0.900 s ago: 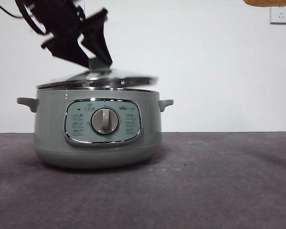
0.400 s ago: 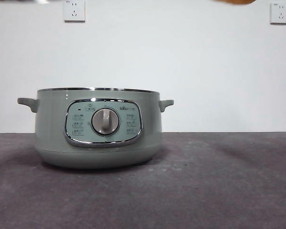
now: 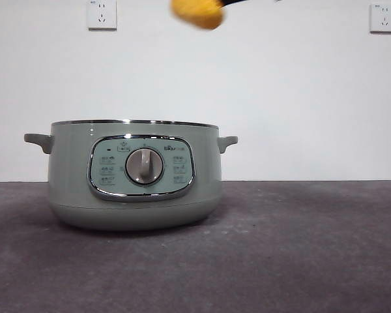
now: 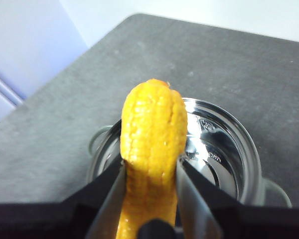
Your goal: Pick up the corn,open the lid,put the corn in the pot,close the lid
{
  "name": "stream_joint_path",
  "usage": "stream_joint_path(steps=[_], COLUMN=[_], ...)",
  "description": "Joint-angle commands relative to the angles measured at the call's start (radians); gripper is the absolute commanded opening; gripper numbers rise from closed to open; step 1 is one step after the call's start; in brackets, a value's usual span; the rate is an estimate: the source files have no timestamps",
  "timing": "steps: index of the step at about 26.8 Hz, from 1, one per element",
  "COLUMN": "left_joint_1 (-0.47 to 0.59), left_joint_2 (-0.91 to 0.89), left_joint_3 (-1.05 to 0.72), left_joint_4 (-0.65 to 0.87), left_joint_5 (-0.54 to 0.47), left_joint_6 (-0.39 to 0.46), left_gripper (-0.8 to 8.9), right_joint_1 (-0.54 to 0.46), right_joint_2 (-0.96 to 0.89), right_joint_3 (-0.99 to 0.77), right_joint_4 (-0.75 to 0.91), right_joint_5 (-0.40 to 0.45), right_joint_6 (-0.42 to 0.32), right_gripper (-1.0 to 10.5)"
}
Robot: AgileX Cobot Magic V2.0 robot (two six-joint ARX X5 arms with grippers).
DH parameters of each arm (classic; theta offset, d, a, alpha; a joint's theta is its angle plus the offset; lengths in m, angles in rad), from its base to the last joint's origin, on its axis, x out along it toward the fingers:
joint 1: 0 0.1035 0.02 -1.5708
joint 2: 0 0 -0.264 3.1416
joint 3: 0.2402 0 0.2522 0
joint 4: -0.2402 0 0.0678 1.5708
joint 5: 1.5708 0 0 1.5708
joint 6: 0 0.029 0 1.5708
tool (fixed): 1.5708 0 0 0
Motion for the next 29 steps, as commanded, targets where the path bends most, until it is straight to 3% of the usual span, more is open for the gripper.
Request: stream_joint_path(steps=[1, 6, 11, 22, 29], left_joint_1=[0.003, 0.003, 0.003, -0.006, -0.012], left_joint_2=[-0.05, -0.109, -0.126, -0.126, -0.126], left_joint_3=[0.01, 0.01, 0.01, 0.01, 0.01], left_joint_4=[0.006, -0.027, -0.08, -0.074, -0.076], left_joint_5=[0.006, 0.007, 0.007, 0.011, 0.011], left_joint_6=[0.007, -0.014, -0.019, -0.026, -0.026], left_gripper=[-0.08, -0.08, -0.08, -0.08, -0.08], right_joint_1=[0.028, 0.064, 0.089, 0.13, 0.156], right_joint_2=[0.146, 0.359, 0.505, 0.654, 0.691], right_joint_3=[0.131, 0.337, 0.426, 0.429, 0.428], right_joint_4=[-0.05, -0.144, -0.174, -0.179, -0.207], right_joint_5=[0.029, 0.058, 0.092, 0.235, 0.275], right_joint_6=[-0.038, -0.066, -0.083, -0.172, -0.216], right_gripper=[-0.1, -0.1, -0.1, -0.1, -0.1])
